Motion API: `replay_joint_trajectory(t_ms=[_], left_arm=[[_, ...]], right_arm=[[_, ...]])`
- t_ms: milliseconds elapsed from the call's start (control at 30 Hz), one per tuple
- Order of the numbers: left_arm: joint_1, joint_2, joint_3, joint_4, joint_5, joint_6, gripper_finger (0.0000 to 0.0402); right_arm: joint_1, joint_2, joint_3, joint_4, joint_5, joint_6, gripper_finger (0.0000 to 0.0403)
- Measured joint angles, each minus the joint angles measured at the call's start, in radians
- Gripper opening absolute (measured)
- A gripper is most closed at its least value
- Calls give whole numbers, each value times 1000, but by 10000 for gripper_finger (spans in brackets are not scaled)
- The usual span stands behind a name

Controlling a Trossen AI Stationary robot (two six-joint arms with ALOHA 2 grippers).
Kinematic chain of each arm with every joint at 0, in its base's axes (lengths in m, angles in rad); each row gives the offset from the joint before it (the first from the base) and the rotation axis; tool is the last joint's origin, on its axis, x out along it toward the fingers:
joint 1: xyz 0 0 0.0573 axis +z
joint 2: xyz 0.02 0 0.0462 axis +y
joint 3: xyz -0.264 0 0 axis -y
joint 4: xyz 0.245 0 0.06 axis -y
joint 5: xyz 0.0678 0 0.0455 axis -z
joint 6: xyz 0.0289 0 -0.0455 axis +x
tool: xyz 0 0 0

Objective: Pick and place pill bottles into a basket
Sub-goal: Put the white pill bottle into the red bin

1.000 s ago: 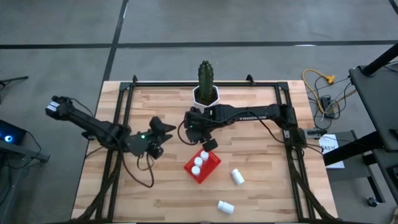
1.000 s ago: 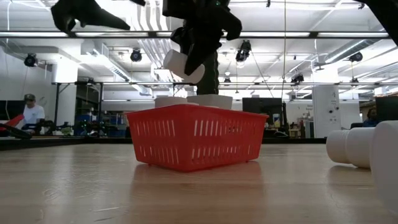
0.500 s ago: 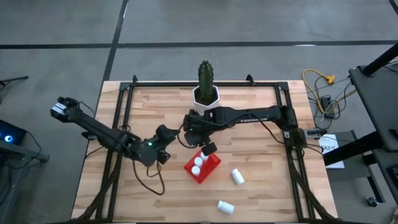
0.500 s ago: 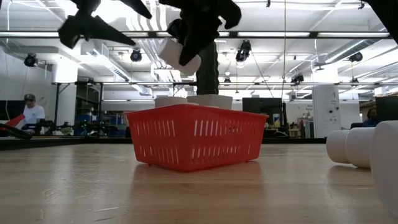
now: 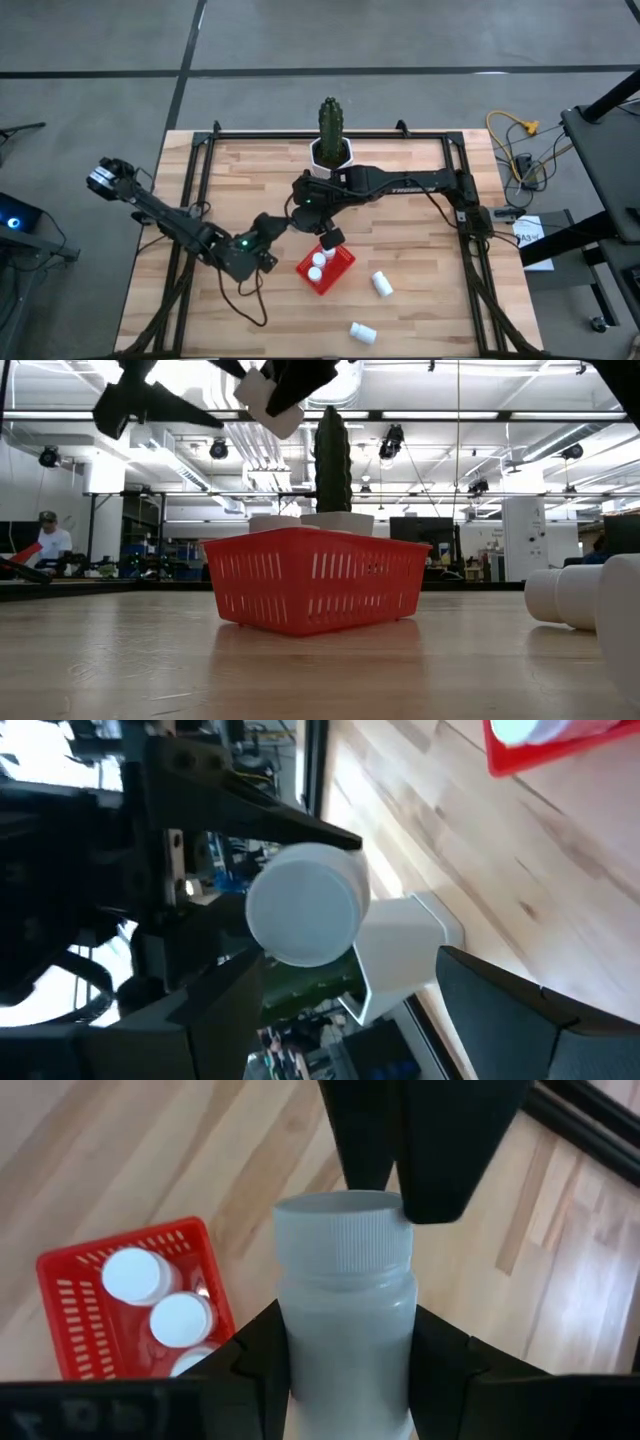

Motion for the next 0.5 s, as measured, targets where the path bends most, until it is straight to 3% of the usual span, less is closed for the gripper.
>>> replay_joint_trajectory(t_ms=[500], left_arm=[[-15,-10,0,136,58,120,276]], right_arm=[[0,0,2,2,3,14,133]])
